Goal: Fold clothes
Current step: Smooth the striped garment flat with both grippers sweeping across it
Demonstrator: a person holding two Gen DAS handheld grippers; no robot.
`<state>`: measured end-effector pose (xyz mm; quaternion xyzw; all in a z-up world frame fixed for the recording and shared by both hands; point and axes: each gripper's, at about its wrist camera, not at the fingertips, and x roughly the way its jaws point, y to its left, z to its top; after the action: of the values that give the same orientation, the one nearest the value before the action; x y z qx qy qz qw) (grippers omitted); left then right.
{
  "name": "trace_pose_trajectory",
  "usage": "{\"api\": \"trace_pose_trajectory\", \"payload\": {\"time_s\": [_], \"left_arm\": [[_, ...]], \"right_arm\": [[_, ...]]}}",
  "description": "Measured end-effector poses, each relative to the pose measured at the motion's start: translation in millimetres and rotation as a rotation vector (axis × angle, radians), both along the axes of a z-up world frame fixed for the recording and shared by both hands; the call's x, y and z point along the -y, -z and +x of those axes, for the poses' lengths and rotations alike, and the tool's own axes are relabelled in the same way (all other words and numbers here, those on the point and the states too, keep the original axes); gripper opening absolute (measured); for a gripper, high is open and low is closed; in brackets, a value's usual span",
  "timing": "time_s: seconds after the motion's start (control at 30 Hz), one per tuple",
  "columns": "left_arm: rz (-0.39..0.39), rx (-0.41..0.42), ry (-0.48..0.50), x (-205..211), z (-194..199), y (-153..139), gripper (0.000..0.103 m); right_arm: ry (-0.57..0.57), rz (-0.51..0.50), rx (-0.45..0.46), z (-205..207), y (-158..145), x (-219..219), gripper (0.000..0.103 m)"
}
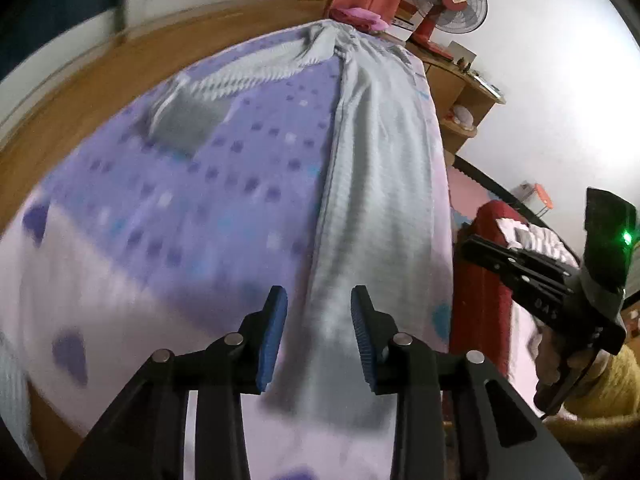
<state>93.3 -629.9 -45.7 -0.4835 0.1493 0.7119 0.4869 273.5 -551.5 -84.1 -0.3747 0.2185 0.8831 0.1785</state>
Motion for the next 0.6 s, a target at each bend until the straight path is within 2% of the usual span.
{"api": "trace_pose_trajectory", "payload": {"time_s": [0.13,0.27,0.33,0.4,0.47,0.57,0.6], "left_arm": [[-0.030,-0.010,-0.023,-61.7,-21.6,8.5,0.034],[-0.056,-0.018,-0.064,-106.1,-38.0,19.5,0.034],[-0.077,-0.017,-0.076,-118.5,-41.5,24.6,0.034],[-0.097,0.001,-0.078,-128.4,-40.6,29.7,0.034],[-0.117,0.031,-0.079,-135.2,-41.1,36.7,0.034],[-0.140,-0.034,-0.080,-137.8,-38.3,37.1,0.035],[-0.147,-0.056,-0.080,-138.6,-37.3,37.2,0.032]], "right_arm": [[-0.120,0.129,0.012,-28.6,1.8,-32.0,0.008],[-0.238,0.162,-0.001,-45.1,6.7,-59.0,0.009],[-0.288,0.163,-0.009,-50.5,9.1,-71.1,0.016],[-0.314,0.163,-0.016,-54.5,11.7,-79.1,0.041],[-0.327,0.143,-0.038,-57.5,12.6,-83.9,0.044],[-0.343,0.103,-0.039,-64.9,17.1,-89.8,0.044],[-0.344,0.091,-0.030,-68.3,20.4,-91.7,0.044]]}}
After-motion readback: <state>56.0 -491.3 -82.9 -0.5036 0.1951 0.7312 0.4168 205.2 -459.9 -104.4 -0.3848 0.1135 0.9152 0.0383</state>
